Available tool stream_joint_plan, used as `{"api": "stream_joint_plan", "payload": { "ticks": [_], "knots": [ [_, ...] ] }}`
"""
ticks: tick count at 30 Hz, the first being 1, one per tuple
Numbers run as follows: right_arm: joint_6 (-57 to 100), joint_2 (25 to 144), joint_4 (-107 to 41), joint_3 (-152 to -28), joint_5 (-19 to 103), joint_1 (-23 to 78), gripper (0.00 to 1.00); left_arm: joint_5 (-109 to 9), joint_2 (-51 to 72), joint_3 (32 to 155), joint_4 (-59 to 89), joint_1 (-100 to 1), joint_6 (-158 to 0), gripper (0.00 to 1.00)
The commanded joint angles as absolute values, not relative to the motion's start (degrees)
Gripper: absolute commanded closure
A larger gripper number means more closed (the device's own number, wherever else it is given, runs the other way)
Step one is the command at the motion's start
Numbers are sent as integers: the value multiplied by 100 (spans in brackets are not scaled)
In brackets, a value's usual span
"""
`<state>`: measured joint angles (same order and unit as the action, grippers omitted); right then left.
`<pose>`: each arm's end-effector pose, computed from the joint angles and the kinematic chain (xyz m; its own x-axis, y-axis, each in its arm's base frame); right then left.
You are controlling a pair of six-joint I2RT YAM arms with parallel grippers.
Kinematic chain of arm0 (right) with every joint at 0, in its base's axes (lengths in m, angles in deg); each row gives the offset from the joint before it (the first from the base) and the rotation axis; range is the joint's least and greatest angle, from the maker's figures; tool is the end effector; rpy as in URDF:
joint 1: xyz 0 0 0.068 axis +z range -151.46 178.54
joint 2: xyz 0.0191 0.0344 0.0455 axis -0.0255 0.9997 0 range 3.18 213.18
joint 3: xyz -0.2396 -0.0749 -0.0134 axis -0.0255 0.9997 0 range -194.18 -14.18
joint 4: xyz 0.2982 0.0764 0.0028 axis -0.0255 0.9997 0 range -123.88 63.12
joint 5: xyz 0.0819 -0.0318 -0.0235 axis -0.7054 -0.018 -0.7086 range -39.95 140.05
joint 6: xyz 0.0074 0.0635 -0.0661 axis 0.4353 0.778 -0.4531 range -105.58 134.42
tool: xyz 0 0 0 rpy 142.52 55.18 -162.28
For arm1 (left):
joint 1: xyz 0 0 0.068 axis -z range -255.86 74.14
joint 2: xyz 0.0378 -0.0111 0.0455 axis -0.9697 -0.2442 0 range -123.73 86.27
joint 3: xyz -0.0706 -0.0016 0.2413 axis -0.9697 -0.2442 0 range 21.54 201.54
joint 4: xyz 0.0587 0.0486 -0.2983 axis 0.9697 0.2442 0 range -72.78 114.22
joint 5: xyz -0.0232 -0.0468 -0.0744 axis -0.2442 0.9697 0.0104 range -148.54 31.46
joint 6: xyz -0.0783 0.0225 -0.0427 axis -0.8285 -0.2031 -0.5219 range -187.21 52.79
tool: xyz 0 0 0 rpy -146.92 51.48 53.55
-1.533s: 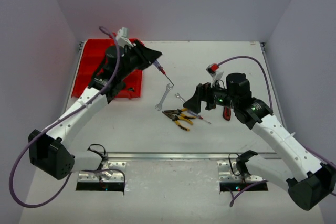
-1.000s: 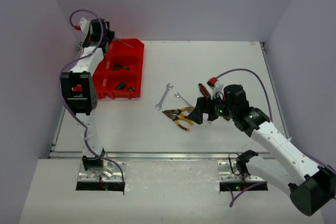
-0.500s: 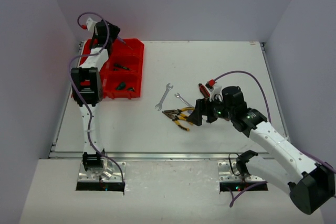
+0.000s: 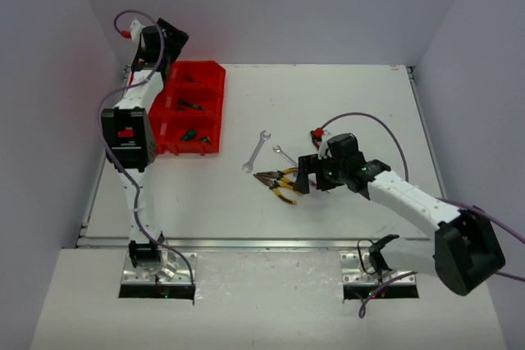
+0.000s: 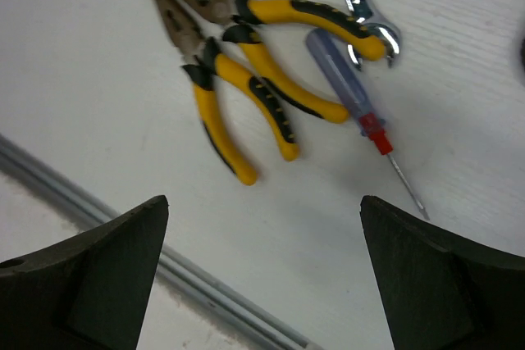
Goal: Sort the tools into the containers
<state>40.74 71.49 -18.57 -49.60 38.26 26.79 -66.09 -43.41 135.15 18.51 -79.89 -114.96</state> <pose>0.2680 0.1632 0.1135 -0.8473 0.0375 -0.5299 -0.2316 0.8716 0.4320 0.6200 0.0545 0.2293 -0.0560 -0.7395 -0.6708 -0.3512 0.6436 -0.6801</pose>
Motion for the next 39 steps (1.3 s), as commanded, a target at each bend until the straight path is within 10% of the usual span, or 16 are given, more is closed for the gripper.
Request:
{"api": "stream_joint_plan", "payload": {
  "ticks": [1,12,29,39],
  "knots": [
    [3864,8002,-1993,-5625,4767,2666,1,-6110,-2165,12902,2144,-7929,-11272,0],
    [2664,9500,-1194,-6637,5512,2659,68,-4839,2846,8274,2100,-7753,-11407,0],
    [3075,10330,-1019,-6339,5585,2693,55,-4004,4124,6476,3525,-7460,-9391,0],
    [3978,8836,-1012,-5958,6034,2955,52,-3789,4259,6186,3584,-7496,-9182,0]
  ]
}}
